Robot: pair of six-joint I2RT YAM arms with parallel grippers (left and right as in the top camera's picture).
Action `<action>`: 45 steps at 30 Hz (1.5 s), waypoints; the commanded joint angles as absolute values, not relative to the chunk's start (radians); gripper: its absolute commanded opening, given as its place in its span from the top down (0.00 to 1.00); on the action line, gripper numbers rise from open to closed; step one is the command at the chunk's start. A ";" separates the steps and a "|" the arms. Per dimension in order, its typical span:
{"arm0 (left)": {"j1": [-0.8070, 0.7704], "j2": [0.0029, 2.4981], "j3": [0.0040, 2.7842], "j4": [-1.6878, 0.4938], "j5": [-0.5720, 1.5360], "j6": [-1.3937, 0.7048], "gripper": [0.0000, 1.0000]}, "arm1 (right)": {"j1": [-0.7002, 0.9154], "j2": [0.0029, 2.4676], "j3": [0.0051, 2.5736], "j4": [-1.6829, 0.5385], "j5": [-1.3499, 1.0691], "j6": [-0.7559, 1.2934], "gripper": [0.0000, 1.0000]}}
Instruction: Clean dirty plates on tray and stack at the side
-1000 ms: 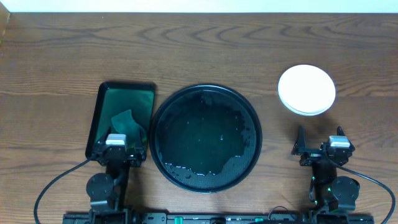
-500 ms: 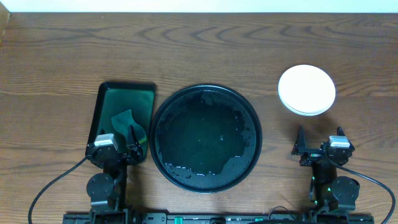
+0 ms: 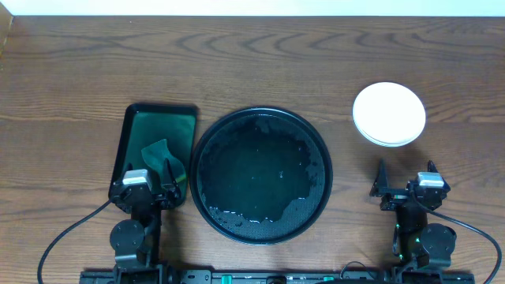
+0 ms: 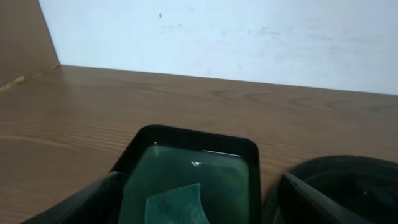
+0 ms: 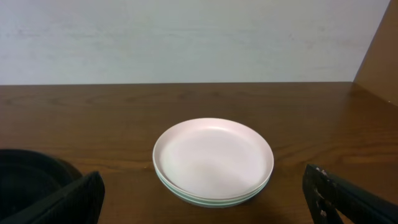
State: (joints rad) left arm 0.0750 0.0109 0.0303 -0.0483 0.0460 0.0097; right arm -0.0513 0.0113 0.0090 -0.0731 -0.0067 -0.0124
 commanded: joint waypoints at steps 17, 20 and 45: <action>0.079 0.018 0.004 -0.070 0.033 0.048 0.20 | -0.059 0.005 0.006 -0.075 -0.001 -0.027 0.01; 0.079 0.018 0.004 -0.069 0.033 0.048 0.20 | -0.059 0.005 0.006 -0.075 -0.001 -0.027 0.01; 0.079 0.018 0.004 -0.069 0.033 0.048 0.20 | -0.059 0.005 0.006 -0.075 -0.001 -0.027 0.01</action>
